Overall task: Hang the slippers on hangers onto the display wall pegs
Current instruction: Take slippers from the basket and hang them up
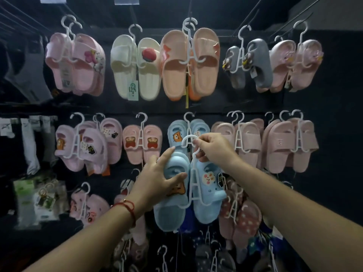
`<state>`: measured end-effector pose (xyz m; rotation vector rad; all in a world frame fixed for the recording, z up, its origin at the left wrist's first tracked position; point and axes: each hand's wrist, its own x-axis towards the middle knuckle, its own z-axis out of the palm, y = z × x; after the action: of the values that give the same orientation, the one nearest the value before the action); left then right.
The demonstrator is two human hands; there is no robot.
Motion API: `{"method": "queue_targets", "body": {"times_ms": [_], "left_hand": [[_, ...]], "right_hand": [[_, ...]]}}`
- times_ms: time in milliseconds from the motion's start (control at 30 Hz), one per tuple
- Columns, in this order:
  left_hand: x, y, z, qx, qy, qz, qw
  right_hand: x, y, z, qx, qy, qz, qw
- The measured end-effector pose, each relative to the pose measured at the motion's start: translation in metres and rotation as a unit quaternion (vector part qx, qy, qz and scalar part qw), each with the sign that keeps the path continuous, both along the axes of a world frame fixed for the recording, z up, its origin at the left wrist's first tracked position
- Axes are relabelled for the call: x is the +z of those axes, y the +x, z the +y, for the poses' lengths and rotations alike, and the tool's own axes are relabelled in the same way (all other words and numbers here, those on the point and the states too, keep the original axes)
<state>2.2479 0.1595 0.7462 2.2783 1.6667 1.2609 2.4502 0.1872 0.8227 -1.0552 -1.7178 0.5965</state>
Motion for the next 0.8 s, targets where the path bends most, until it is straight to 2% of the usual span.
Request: {"method": "queue_targets", "body": {"times_ms": [167, 367, 567, 700, 800], "left_hand": [[0.033, 0.016, 0.055, 0.007, -0.005, 0.041, 0.999], [0.067, 0.027, 0.126, 0.047, 0.011, 0.074, 0.996], [0.090, 0.029, 0.177, 0.054, 0.016, 0.064, 0.996], [0.085, 0.027, 0.195, 0.010, 0.004, 0.043, 0.999], [0.080, 0.025, 0.208, -0.010, -0.006, 0.024, 1.000]], "right_hand": [[0.028, 0.016, 0.062, -0.010, 0.021, -0.031, 0.999], [0.058, 0.021, 0.144, 0.009, -0.035, 0.007, 0.999], [0.081, 0.019, 0.199, 0.040, -0.056, 0.049, 0.996], [0.078, 0.018, 0.229, 0.040, -0.061, -0.036, 0.997], [0.075, 0.016, 0.243, 0.029, -0.078, -0.035, 0.996]]}}
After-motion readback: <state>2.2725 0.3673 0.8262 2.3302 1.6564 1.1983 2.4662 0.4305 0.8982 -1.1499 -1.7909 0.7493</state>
